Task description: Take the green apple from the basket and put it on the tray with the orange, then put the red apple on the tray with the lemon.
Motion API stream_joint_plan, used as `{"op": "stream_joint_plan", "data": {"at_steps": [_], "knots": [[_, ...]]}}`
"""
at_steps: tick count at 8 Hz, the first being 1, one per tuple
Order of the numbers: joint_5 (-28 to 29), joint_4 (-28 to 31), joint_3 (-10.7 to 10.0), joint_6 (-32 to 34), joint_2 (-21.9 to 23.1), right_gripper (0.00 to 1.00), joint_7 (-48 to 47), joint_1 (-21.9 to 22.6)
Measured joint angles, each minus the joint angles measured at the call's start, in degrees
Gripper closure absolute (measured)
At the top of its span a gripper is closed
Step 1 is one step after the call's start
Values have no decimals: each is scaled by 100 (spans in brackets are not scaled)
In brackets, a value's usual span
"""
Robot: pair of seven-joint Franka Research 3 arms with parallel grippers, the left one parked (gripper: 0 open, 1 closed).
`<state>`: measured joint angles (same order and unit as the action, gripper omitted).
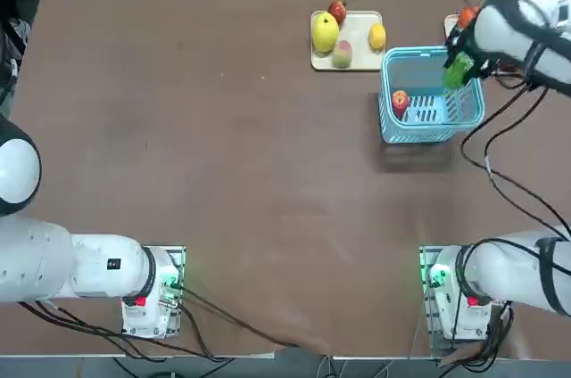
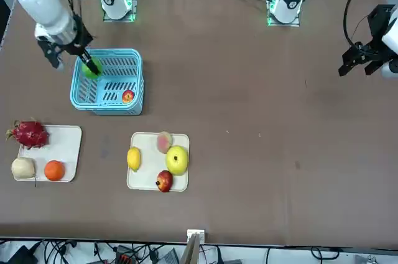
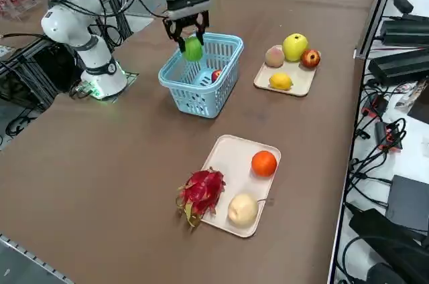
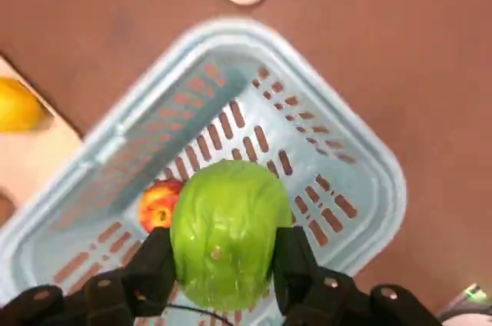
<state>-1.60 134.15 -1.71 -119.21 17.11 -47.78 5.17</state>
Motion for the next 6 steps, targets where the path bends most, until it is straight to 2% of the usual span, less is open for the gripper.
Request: {"op": "stream_joint_plan", "data": {"at_steps": [1, 2, 6], "knots": [[-2, -443, -19, 107, -196, 33, 490, -321], [-2, -912, -47, 136, -577, 33, 971, -629], [0, -3094, -75, 117, -2970, 33, 2247, -1154]]}}
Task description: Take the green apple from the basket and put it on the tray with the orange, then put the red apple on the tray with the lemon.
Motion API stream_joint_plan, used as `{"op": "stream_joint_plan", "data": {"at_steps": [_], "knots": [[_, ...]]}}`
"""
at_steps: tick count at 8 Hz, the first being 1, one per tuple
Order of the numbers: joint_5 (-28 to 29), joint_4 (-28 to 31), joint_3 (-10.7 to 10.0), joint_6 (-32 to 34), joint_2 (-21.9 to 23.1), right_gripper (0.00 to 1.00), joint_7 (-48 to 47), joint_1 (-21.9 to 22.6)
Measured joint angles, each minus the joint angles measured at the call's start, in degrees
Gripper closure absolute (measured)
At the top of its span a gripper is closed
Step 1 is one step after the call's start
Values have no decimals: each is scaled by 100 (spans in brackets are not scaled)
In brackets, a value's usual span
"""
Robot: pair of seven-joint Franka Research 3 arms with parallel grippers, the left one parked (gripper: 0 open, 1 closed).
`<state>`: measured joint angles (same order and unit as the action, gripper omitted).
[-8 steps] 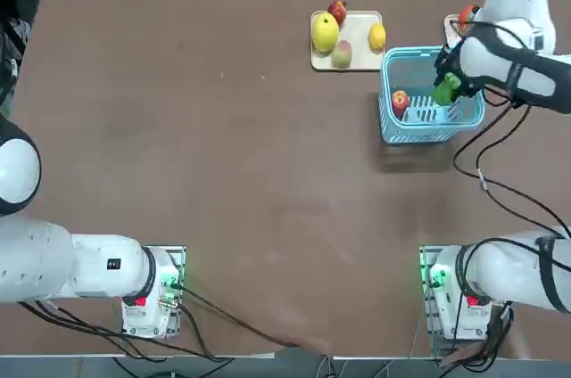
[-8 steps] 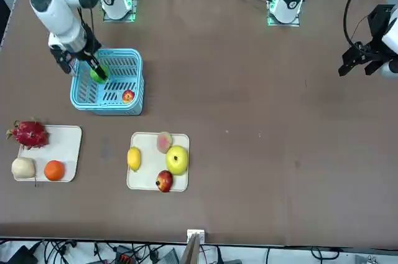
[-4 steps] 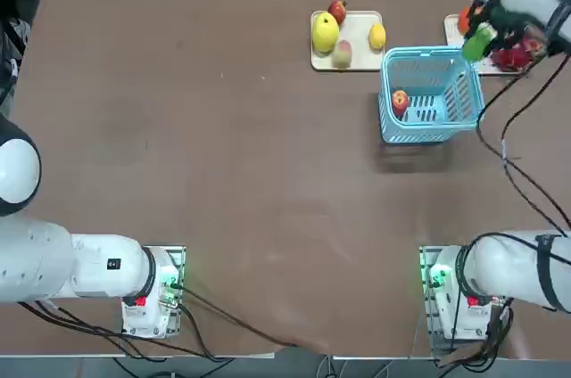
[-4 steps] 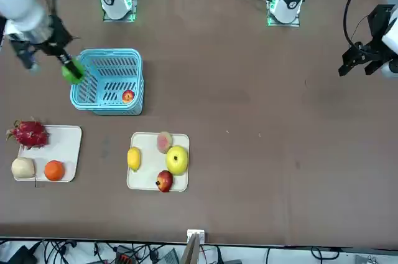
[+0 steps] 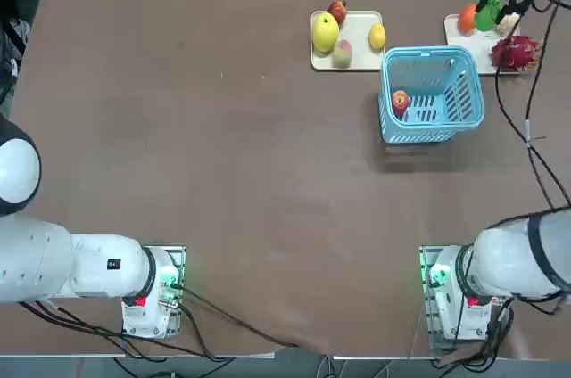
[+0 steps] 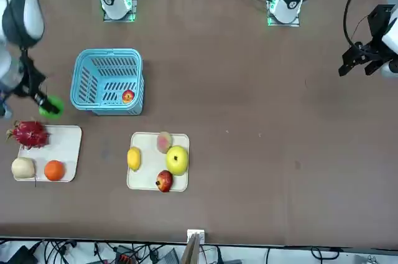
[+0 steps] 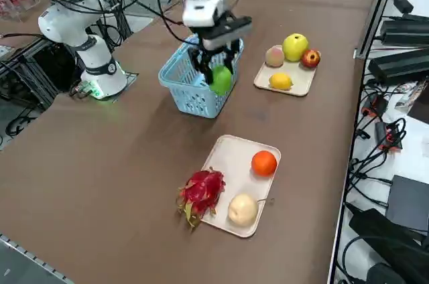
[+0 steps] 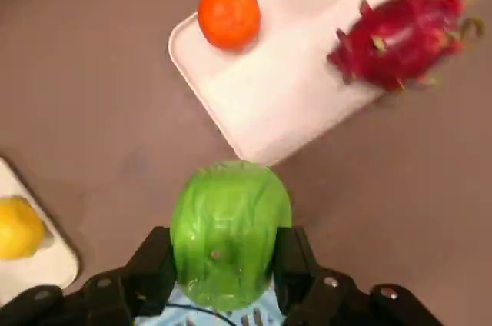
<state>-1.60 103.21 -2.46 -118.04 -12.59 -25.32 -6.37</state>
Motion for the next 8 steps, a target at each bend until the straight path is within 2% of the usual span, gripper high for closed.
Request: {"op": "stream_joint_plan", "data": {"at_steps": [3, 5, 8], "knots": [[-2, -988, -2, -202, -1378, 33, 655, -352], [-13, -1105, -1, -825, -2075, 33, 912, -439], [-17, -1077, -5, -1188, -2487, 33, 1237, -679]]}}
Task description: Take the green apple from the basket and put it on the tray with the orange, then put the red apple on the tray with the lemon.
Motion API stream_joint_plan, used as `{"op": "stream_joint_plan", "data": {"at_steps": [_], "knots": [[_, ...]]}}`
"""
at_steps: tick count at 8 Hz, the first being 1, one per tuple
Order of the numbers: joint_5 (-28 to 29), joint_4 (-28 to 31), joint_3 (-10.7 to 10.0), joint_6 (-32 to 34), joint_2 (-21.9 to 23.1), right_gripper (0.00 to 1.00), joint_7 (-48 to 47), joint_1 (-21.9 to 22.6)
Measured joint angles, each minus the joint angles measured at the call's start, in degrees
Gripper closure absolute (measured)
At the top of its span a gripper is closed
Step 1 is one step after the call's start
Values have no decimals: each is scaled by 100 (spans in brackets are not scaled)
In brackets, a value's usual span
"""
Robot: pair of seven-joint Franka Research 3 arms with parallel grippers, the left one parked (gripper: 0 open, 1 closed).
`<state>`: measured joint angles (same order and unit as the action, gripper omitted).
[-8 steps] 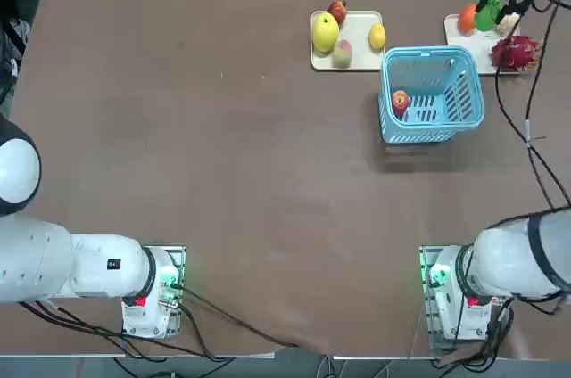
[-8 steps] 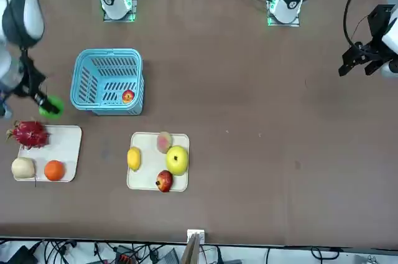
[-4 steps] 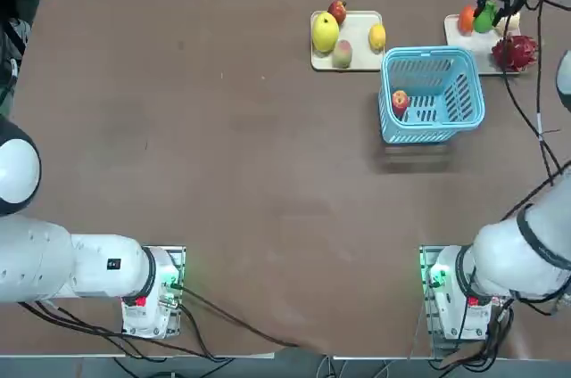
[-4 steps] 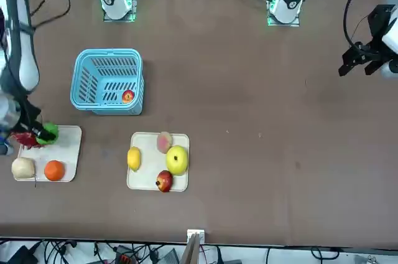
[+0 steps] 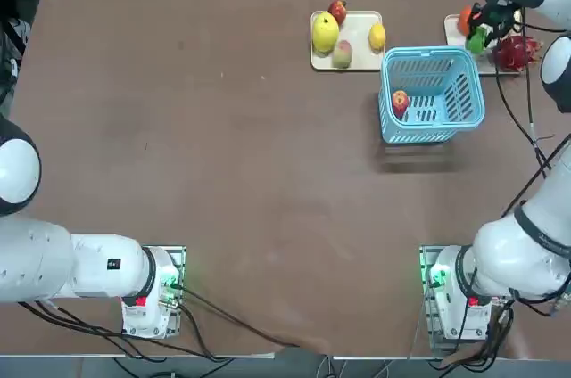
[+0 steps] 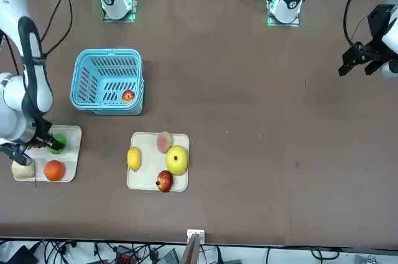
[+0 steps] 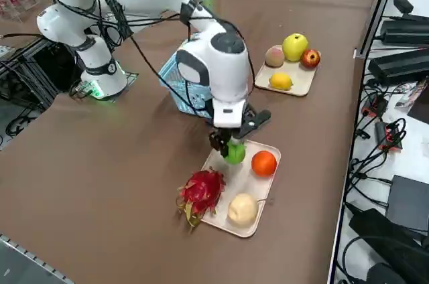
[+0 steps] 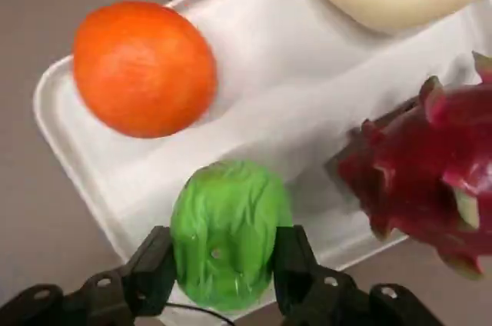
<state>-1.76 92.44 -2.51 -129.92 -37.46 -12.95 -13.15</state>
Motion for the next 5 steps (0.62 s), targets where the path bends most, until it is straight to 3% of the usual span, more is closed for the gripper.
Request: {"op": "stream_joint_plan", "data": {"at_steps": [2, 4, 5], "knots": [[0, 164, 13, -337, -58, 30, 22, -22], [-1, 222, 42, -363, -38, 1, 31, 2], [-2, 212, 49, -104, 63, 0, 40, 14]]}}
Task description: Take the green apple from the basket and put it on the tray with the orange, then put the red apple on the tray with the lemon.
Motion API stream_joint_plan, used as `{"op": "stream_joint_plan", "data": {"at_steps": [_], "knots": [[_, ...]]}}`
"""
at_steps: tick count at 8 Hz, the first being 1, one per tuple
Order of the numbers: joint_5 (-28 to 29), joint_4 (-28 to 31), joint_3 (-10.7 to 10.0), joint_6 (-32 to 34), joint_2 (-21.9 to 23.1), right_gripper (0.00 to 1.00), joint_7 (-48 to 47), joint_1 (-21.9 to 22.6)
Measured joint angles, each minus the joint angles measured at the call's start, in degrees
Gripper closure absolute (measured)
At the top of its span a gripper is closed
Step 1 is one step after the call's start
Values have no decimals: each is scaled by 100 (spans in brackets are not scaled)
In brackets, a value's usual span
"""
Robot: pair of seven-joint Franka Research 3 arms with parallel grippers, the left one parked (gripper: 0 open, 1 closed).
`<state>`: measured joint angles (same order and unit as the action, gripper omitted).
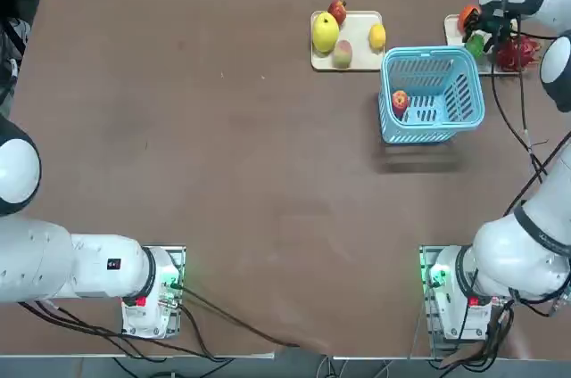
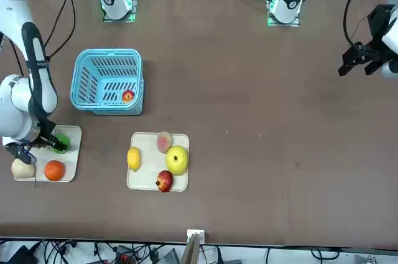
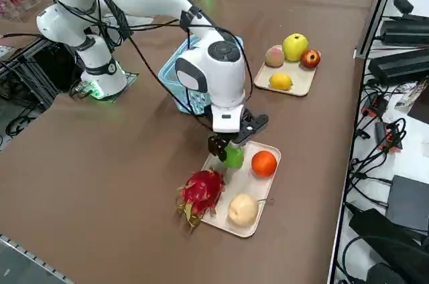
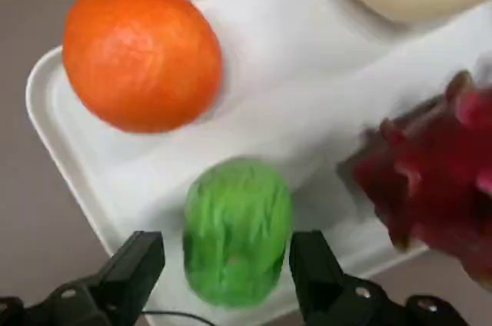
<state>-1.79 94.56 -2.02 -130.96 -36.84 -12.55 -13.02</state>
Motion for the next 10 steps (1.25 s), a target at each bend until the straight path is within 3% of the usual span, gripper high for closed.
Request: {"op": "stream_joint_plan", "data": {"at_steps": [2, 5, 7, 10], "knots": [[-1, 26, 6, 973, 601, 0, 36, 7], [1, 300, 165, 2665, 2231, 0, 119, 195], [20, 467, 225, 3321, 2973, 0, 9, 838], [41, 793, 264, 3534, 3230, 0, -1569, 1963]]}}
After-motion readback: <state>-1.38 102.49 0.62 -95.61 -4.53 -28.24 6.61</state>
